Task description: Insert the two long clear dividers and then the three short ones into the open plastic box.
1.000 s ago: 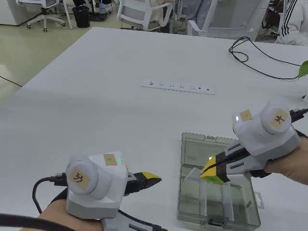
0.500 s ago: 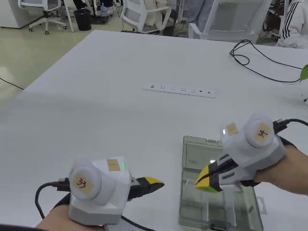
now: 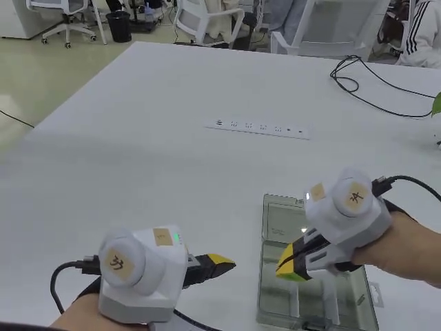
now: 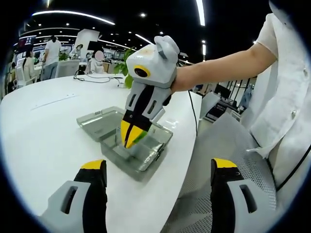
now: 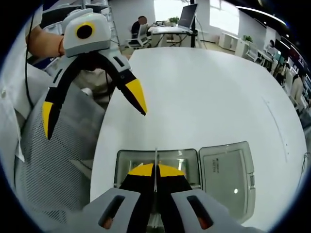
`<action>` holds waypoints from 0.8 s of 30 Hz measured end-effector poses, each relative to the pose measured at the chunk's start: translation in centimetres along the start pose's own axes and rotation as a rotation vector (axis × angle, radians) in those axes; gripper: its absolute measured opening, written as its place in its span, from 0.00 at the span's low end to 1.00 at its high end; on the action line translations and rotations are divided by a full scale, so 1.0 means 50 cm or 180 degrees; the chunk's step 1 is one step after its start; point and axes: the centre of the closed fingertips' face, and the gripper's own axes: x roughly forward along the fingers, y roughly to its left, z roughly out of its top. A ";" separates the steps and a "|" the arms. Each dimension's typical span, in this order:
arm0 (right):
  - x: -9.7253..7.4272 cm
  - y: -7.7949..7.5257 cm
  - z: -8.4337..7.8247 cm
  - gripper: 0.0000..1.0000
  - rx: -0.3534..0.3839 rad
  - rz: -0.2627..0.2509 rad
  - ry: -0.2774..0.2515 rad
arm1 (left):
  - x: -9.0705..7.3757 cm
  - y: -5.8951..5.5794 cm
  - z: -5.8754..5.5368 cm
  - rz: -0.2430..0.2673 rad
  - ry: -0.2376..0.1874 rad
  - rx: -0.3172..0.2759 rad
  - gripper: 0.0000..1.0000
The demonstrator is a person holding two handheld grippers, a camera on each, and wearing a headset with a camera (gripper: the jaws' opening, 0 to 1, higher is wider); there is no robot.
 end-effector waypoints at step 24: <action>0.021 0.001 -0.020 0.03 -0.0128 -0.0006 0.0292 | 0.005 -0.001 -0.003 -0.0015 0.0039 0.0016 0.90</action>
